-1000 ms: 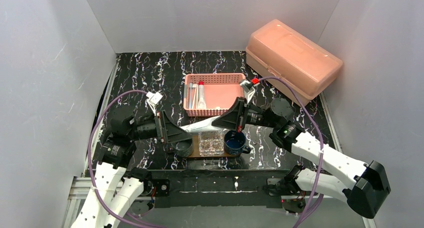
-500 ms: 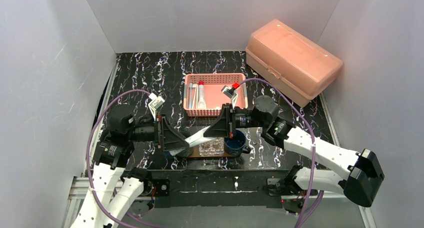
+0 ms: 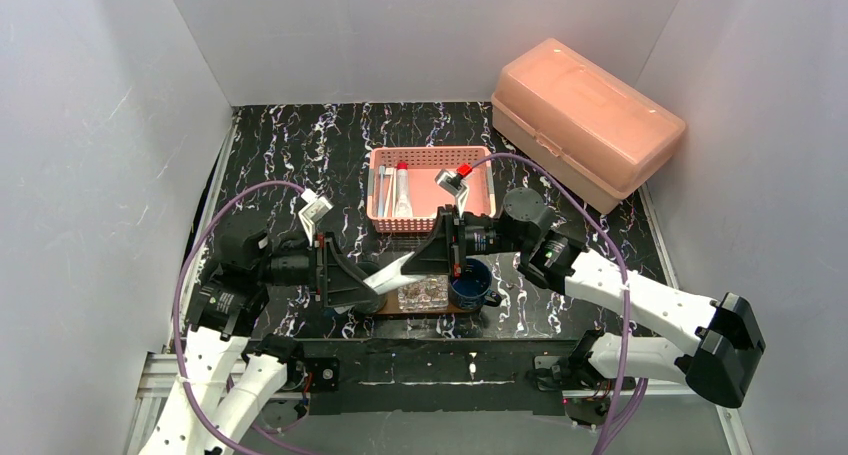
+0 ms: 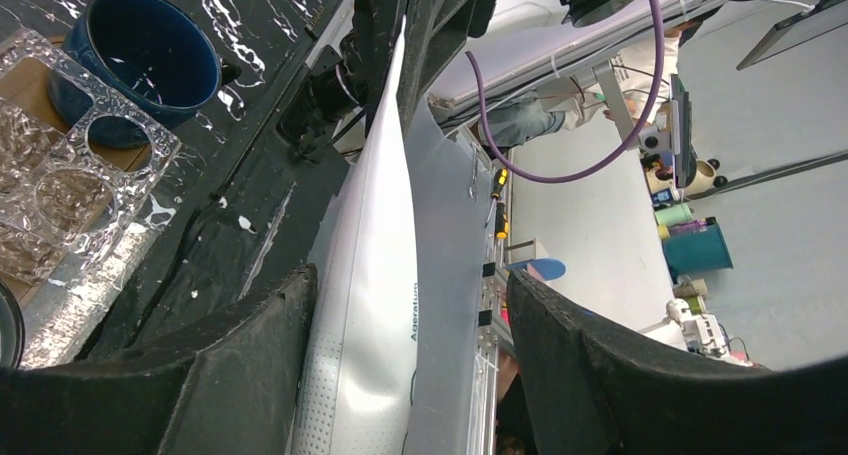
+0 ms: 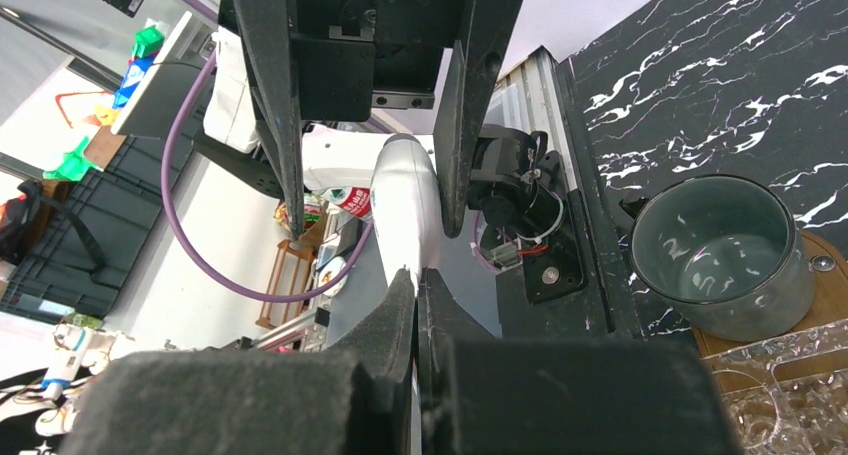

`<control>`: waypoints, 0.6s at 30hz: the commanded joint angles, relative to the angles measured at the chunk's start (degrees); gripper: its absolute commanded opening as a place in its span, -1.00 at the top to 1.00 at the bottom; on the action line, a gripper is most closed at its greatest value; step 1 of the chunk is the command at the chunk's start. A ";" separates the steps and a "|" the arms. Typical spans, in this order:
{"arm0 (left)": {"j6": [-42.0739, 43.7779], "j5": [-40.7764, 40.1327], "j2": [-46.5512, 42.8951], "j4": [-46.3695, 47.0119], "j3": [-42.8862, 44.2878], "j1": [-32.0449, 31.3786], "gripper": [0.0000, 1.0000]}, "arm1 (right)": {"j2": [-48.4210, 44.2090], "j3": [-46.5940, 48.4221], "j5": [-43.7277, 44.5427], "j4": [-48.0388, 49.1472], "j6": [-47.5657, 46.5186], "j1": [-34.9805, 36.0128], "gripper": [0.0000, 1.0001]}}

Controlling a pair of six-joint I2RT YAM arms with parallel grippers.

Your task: Prepare toiletry sets of a toothbrush and toothpaste on the tray

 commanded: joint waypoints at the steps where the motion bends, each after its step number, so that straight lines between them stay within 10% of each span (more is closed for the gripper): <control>1: 0.72 2.77 -0.83 -0.39 -0.75 -0.73 -0.33 | -0.39 4.67 1.33 1.31 -2.08 0.37 0.97; 7: 1.06 2.76 -1.02 -0.21 -1.13 -1.27 -0.15 | -0.31 5.53 1.47 0.53 -2.85 0.56 0.97; 13: 1.47 2.77 -0.82 -0.28 -0.89 -1.63 0.84 | -0.30 5.16 1.65 0.35 -3.00 0.65 0.97; 15: 1.68 2.57 -0.76 -0.46 -0.84 -1.72 0.78 | -0.39 5.05 1.65 0.41 -3.06 0.80 0.97; 18: 2.33 1.84 -0.48 -1.39 -0.54 -1.72 0.15 | -0.64 4.73 1.74 0.28 -3.11 0.82 0.97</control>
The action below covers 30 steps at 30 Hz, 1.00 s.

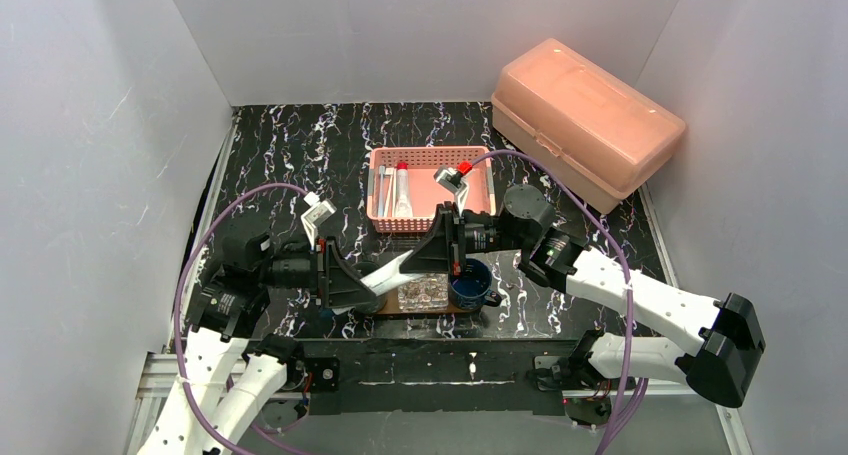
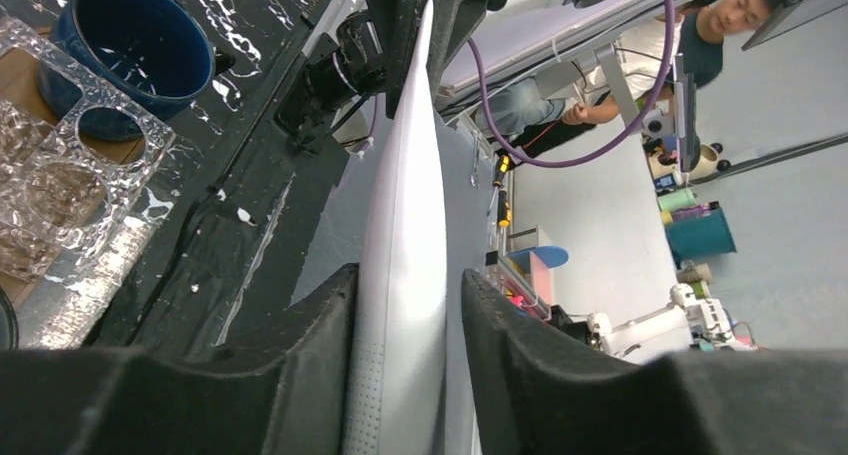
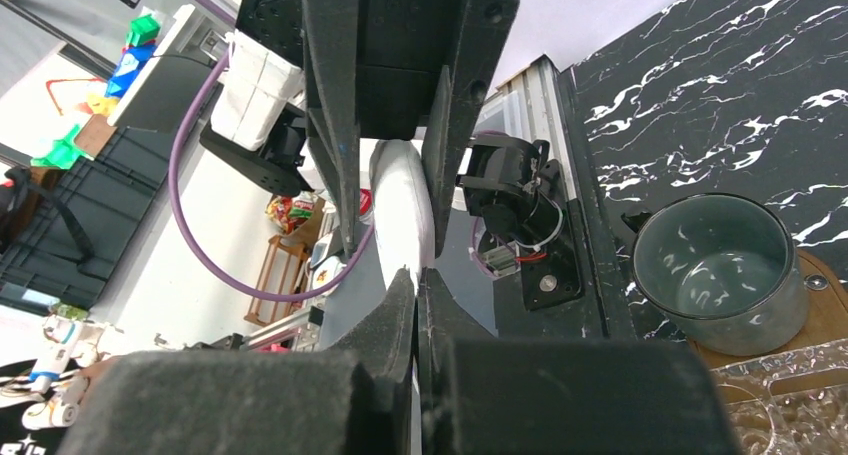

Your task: Prepare toiletry sets of a toothbrush and toothpaste on the tray

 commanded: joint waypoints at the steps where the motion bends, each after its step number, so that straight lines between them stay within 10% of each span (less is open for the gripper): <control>1: 0.97 1.16 0.08 -1.10 0.55 -0.48 -0.16 | -0.74 2.21 1.67 2.01 -1.20 0.42 0.97; 8: 4.40 -2.89 0.97 -5.58 3.20 -0.45 -0.73 | -1.41 3.30 2.23 -3.33 -3.88 0.43 0.97; 30: 15.34 -47.52 -2.29 -25.72 14.89 -0.45 -0.97 | 0.05 26.06 14.59 -51.21 -26.45 0.43 0.97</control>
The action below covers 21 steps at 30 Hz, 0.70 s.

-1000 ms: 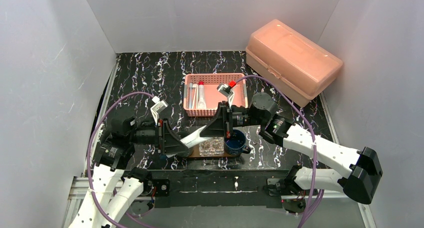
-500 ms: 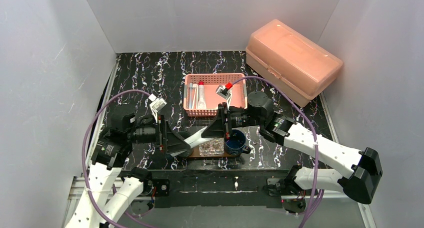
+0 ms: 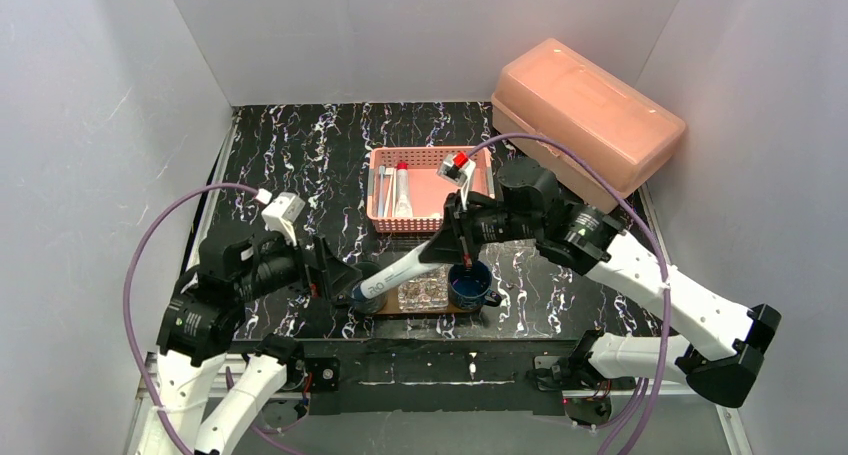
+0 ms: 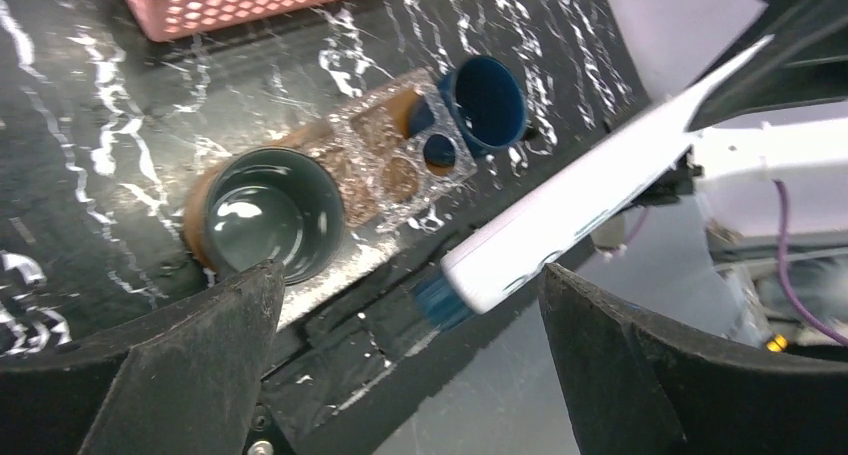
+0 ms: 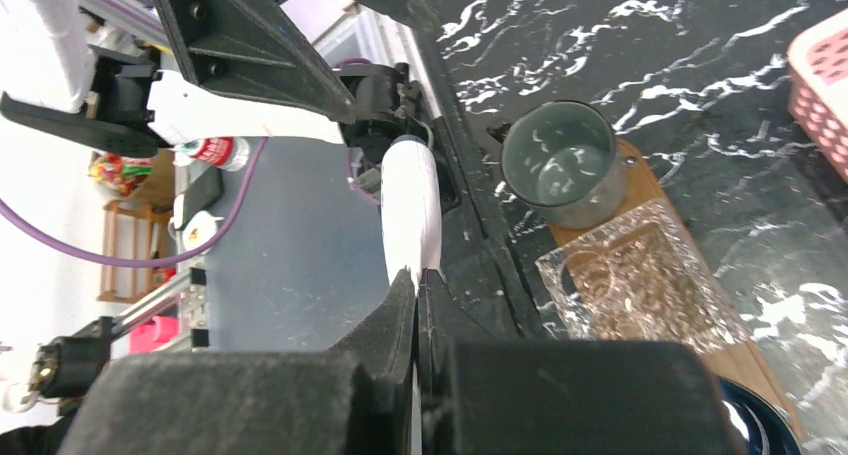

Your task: Prepare toiletry sets of a toothbrush and toothpaste on the tray

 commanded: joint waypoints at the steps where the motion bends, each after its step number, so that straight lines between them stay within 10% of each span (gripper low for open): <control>1: 1.22 -10.45 -2.87 -2.13 1.15 -0.17 -0.97 | 0.64 8.74 6.04 -11.82 -6.63 0.19 0.97; 21: -1.95 -13.94 -8.90 0.66 -7.92 -0.14 -0.97 | 18.04 38.27 33.54 -41.10 -12.25 8.86 0.97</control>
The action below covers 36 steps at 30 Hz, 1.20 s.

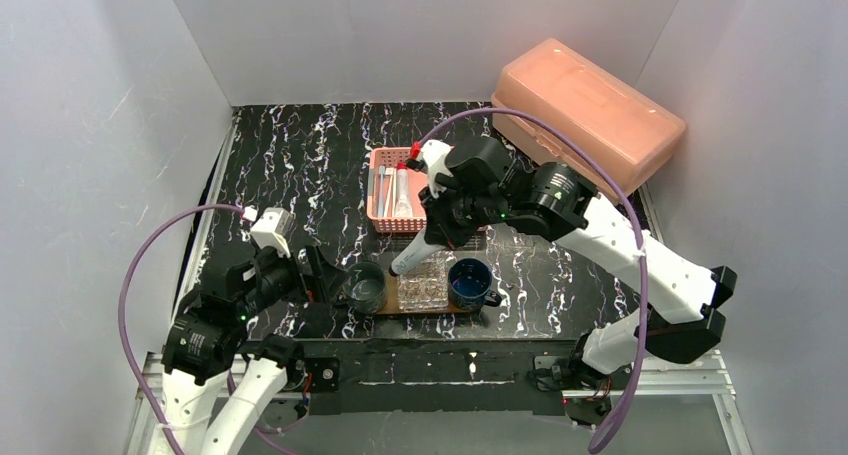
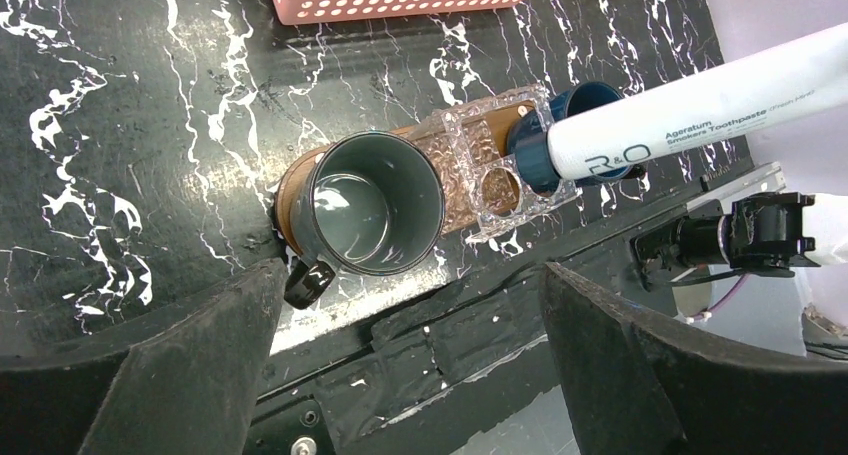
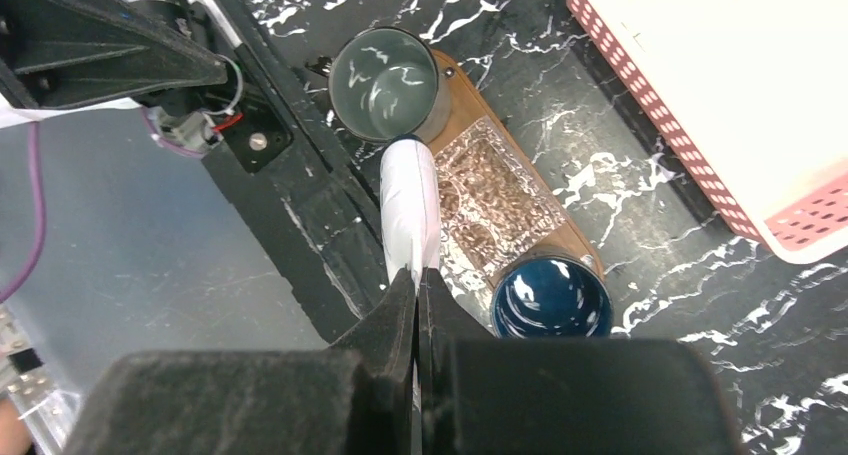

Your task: Prepare toiletry sets of a toothbrush and toothpaste on the tray

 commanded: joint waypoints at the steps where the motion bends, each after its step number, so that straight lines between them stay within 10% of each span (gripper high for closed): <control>1: -1.29 0.77 -1.14 1.83 -1.62 -0.16 -0.97 | 2.69 8.66 9.03 -6.11 -1.70 2.59 0.97; 36: -4.32 0.99 -7.35 6.53 -8.80 -0.17 -0.97 | 18.94 18.04 24.30 -15.24 -1.17 10.88 0.97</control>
